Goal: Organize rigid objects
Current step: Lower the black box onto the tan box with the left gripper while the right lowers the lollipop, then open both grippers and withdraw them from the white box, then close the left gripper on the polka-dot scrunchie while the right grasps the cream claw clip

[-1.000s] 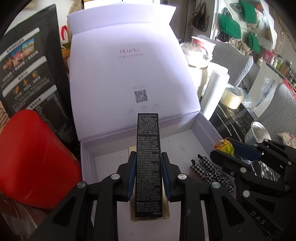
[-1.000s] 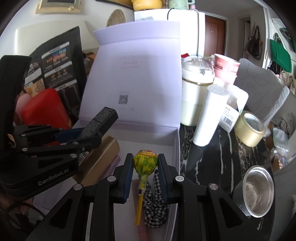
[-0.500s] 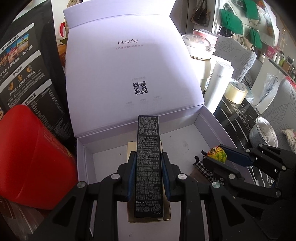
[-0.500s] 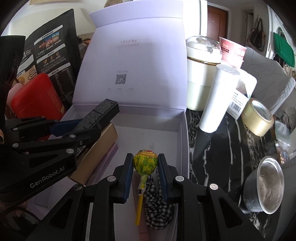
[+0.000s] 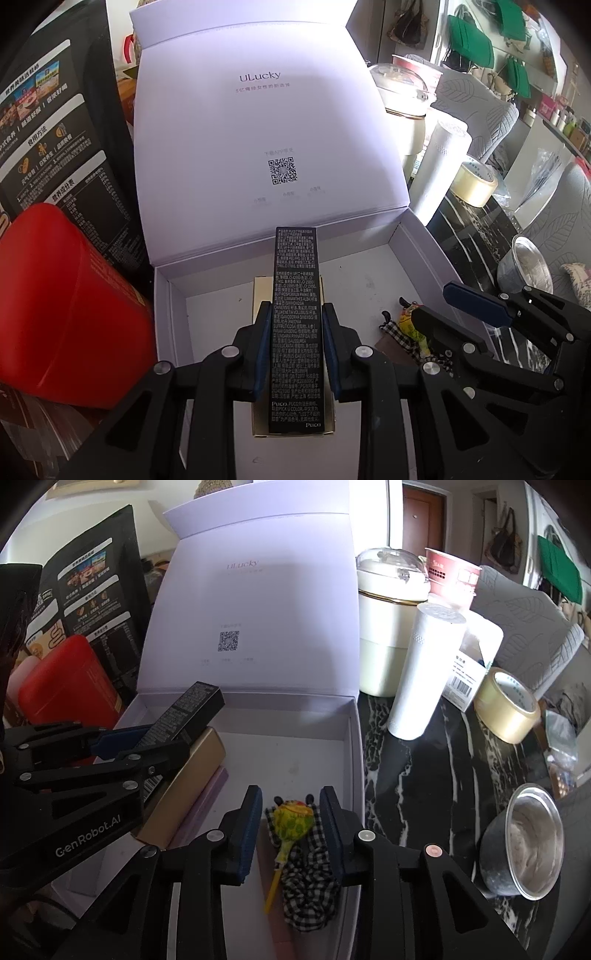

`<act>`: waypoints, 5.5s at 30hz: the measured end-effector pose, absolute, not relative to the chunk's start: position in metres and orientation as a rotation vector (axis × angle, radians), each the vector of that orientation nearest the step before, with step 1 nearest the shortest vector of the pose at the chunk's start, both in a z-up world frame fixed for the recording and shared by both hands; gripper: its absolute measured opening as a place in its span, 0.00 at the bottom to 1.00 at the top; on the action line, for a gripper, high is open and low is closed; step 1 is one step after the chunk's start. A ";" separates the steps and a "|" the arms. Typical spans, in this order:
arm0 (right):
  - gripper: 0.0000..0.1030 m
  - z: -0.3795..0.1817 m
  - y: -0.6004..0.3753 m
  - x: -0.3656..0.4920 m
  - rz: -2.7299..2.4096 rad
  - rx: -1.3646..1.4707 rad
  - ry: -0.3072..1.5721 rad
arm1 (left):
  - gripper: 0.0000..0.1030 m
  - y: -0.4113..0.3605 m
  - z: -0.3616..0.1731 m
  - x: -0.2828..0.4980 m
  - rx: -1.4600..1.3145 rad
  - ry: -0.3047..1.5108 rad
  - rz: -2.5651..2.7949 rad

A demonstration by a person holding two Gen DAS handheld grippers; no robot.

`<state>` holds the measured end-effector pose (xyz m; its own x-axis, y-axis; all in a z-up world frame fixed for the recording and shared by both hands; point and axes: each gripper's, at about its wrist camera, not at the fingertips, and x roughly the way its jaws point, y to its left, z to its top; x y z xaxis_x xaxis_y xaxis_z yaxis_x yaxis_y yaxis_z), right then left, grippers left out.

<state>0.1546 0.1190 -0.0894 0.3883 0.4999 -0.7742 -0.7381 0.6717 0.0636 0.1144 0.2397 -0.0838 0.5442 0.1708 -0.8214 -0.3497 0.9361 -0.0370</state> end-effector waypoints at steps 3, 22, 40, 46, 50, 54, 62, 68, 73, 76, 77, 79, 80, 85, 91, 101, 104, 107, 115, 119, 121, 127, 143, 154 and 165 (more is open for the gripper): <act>0.32 -0.086 0.116 0.154 0.803 -0.309 0.853 | 0.24 0.240 -0.083 0.114 -0.210 0.951 0.321; 0.32 -0.053 0.099 0.144 0.817 -0.261 0.785 | 0.25 0.233 -0.059 0.102 -0.179 0.914 0.370; 0.32 -0.019 0.063 0.125 0.774 -0.283 0.722 | 0.87 0.209 -0.025 0.085 -0.164 0.856 0.350; 0.32 0.000 0.049 0.112 0.768 -0.272 0.681 | 0.87 0.195 -0.003 0.074 -0.146 0.821 0.344; 0.32 0.012 0.039 0.102 0.773 -0.263 0.657 | 0.87 0.186 0.011 0.068 -0.139 0.795 0.343; 0.32 0.022 0.028 0.092 0.770 -0.257 0.628 | 0.87 0.177 0.024 0.059 -0.118 0.765 0.349; 0.38 0.039 0.004 0.072 0.763 -0.240 0.578 | 0.87 0.158 0.042 0.042 -0.115 0.726 0.341; 0.53 0.048 -0.016 0.056 0.753 -0.221 0.550 | 0.87 0.137 0.047 0.028 -0.092 0.722 0.295; 0.65 0.053 -0.033 0.042 0.736 -0.212 0.528 | 0.87 0.125 0.050 0.015 -0.107 0.711 0.263; 0.67 0.054 -0.041 0.033 0.716 -0.216 0.516 | 0.87 0.117 0.051 0.008 -0.098 0.712 0.262; 0.68 0.054 -0.044 0.030 0.709 -0.216 0.514 | 0.87 0.115 0.051 0.006 -0.092 0.712 0.264; 0.69 0.054 -0.051 0.024 0.693 -0.222 0.508 | 0.87 0.109 0.050 0.001 -0.081 0.708 0.266; 0.69 0.054 -0.053 0.022 0.687 -0.225 0.506 | 0.87 0.107 0.050 -0.002 -0.080 0.708 0.263; 0.69 0.052 -0.067 0.008 0.666 -0.226 0.505 | 0.87 0.096 0.047 -0.014 -0.081 0.708 0.228; 0.70 0.046 -0.087 -0.005 0.648 -0.207 0.506 | 0.87 0.082 0.037 -0.024 -0.080 0.722 0.185; 0.70 0.023 -0.119 -0.017 0.605 -0.174 0.544 | 0.87 0.059 0.011 -0.037 -0.063 0.752 0.127; 0.70 0.014 -0.128 -0.019 0.590 -0.166 0.564 | 0.87 0.052 0.002 -0.040 -0.064 0.770 0.101; 0.70 0.004 -0.137 -0.021 0.583 -0.153 0.584 | 0.87 0.042 -0.008 -0.041 -0.053 0.787 0.076; 0.70 -0.021 -0.159 -0.026 0.549 -0.130 0.615 | 0.87 0.020 -0.037 -0.038 -0.057 0.836 -0.022; 0.70 -0.035 -0.173 -0.023 0.524 -0.106 0.647 | 0.87 0.007 -0.052 -0.033 -0.054 0.860 -0.058; 0.70 -0.041 -0.179 -0.019 0.506 -0.092 0.668 | 0.87 0.000 -0.060 -0.031 -0.057 0.877 -0.081; 0.70 -0.059 -0.195 -0.010 0.478 -0.062 0.721 | 0.87 -0.019 -0.082 -0.025 -0.077 0.893 -0.139; 0.70 -0.092 -0.227 0.008 0.411 -0.019 0.797 | 0.71 -0.054 -0.127 -0.009 -0.042 0.984 -0.216; 0.70 -0.098 -0.210 0.017 0.450 -0.032 0.825 | 0.20 -0.068 -0.134 -0.025 0.100 0.958 -0.277; 0.70 -0.110 -0.166 0.026 0.522 -0.078 0.847 | 0.19 -0.028 -0.127 -0.053 0.023 0.961 -0.244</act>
